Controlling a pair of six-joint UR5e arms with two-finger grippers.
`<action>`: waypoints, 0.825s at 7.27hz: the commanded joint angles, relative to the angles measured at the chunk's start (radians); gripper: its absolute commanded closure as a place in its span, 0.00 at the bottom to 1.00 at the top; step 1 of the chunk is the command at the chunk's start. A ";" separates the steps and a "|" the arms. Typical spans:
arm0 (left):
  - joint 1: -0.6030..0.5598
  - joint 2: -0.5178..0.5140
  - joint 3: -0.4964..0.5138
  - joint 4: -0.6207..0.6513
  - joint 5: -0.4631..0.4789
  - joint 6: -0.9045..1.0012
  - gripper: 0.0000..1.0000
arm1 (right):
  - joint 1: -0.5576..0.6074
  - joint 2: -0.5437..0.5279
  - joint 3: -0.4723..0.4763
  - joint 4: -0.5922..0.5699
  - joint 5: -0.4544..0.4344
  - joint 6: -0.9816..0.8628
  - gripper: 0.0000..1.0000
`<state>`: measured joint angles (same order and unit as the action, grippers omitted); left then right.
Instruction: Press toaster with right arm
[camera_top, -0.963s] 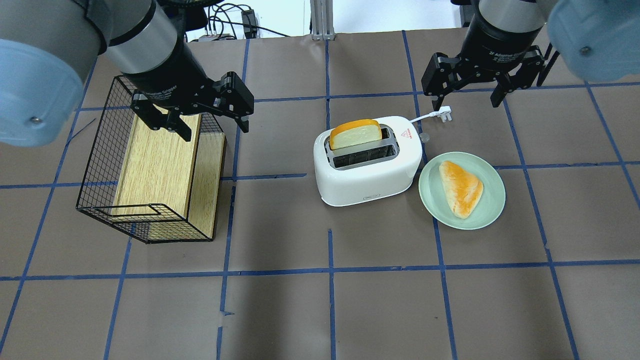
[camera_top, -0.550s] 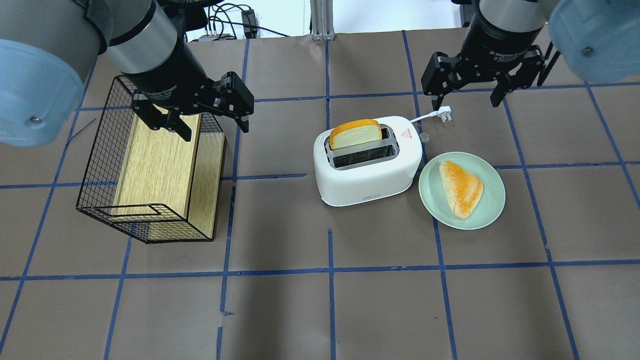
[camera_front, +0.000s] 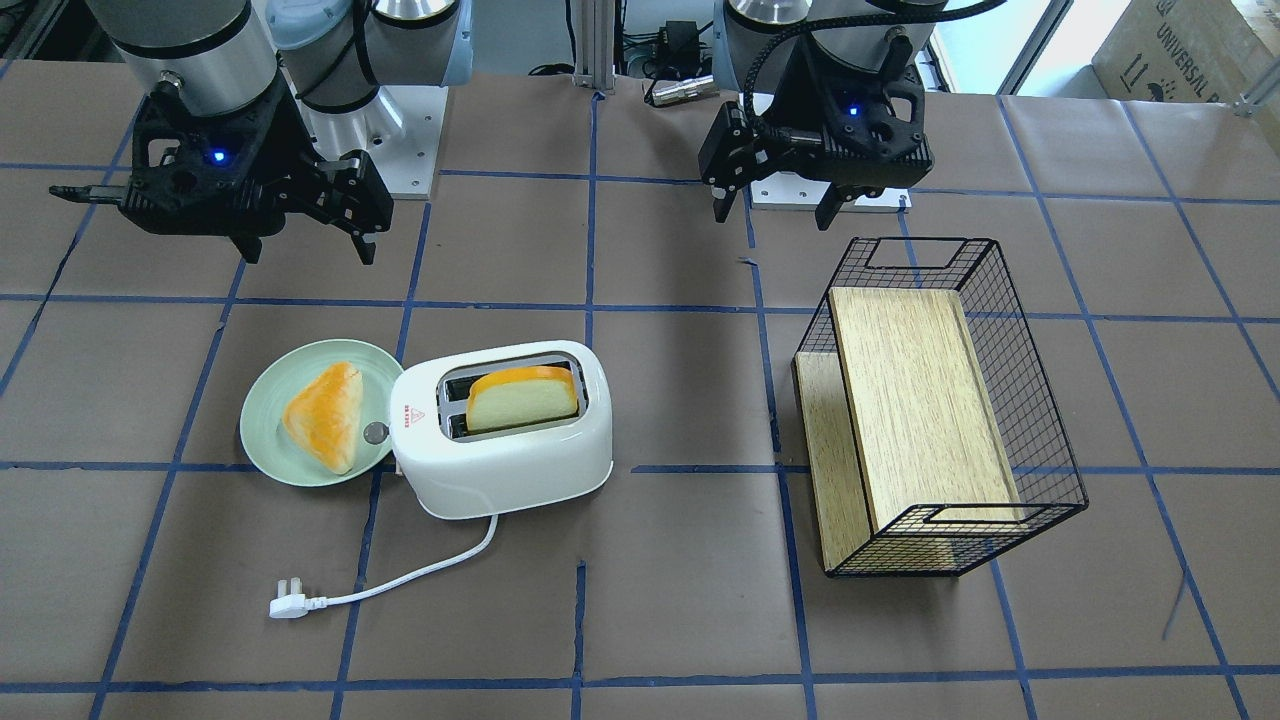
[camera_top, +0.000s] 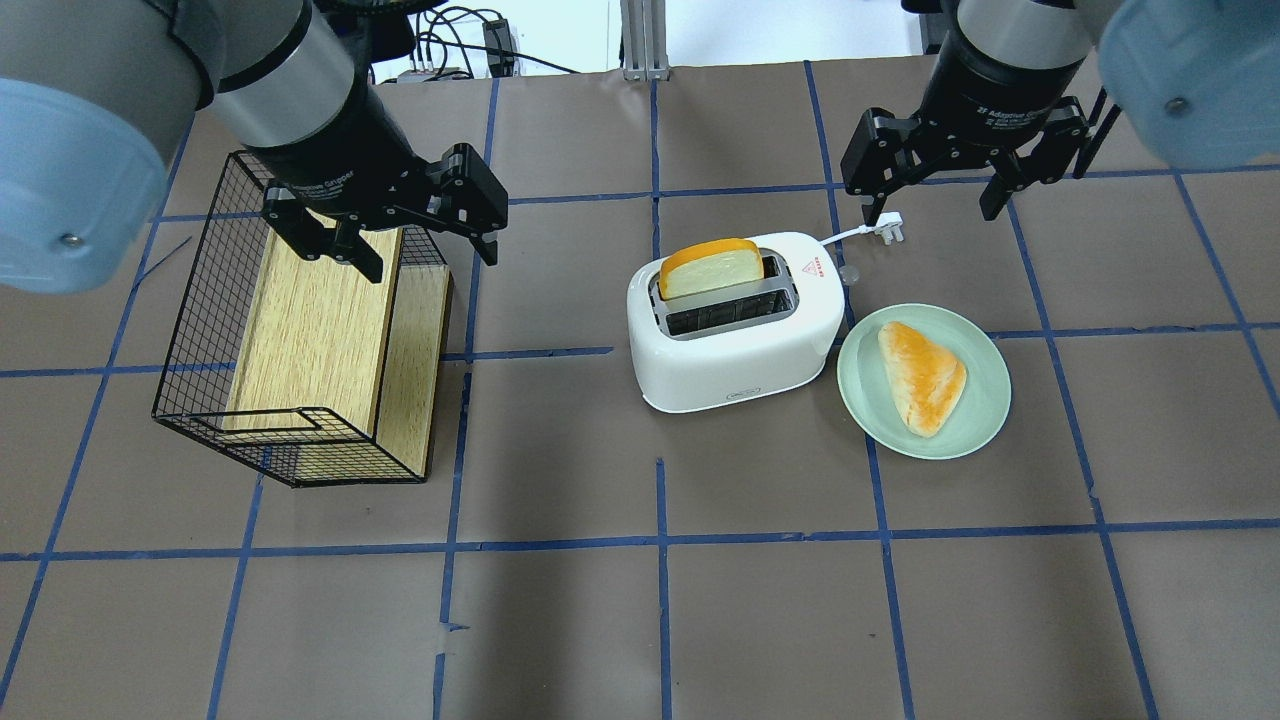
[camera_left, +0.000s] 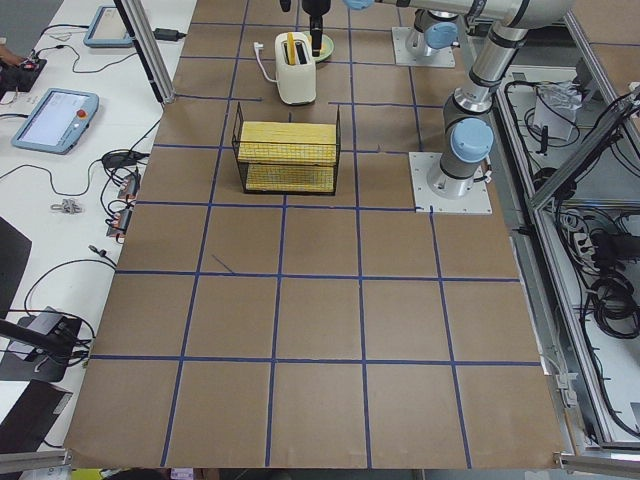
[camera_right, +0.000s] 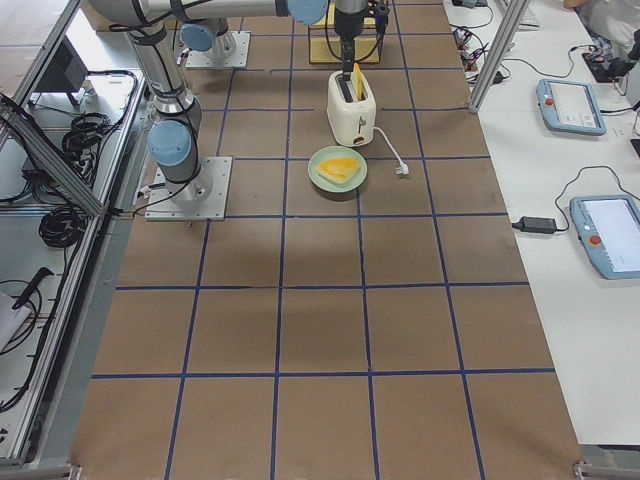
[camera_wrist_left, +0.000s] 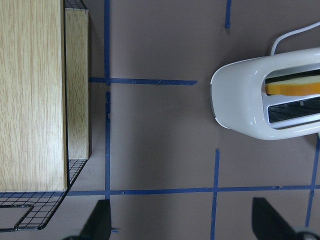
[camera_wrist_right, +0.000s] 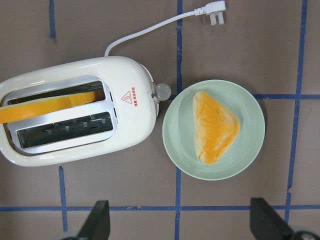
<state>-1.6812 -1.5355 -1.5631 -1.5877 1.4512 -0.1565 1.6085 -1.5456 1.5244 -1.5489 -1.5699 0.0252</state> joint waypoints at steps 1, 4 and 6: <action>0.000 0.000 0.000 0.000 0.000 0.000 0.00 | 0.004 0.004 0.014 0.003 0.004 -0.062 0.00; 0.000 0.000 0.000 0.000 0.000 0.000 0.00 | 0.007 0.013 0.007 -0.004 0.004 -0.171 0.73; 0.000 0.000 0.000 0.000 0.000 0.000 0.00 | 0.007 0.022 0.014 -0.004 0.004 -0.386 0.92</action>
<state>-1.6812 -1.5355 -1.5631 -1.5877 1.4512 -0.1565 1.6152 -1.5281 1.5364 -1.5515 -1.5662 -0.2412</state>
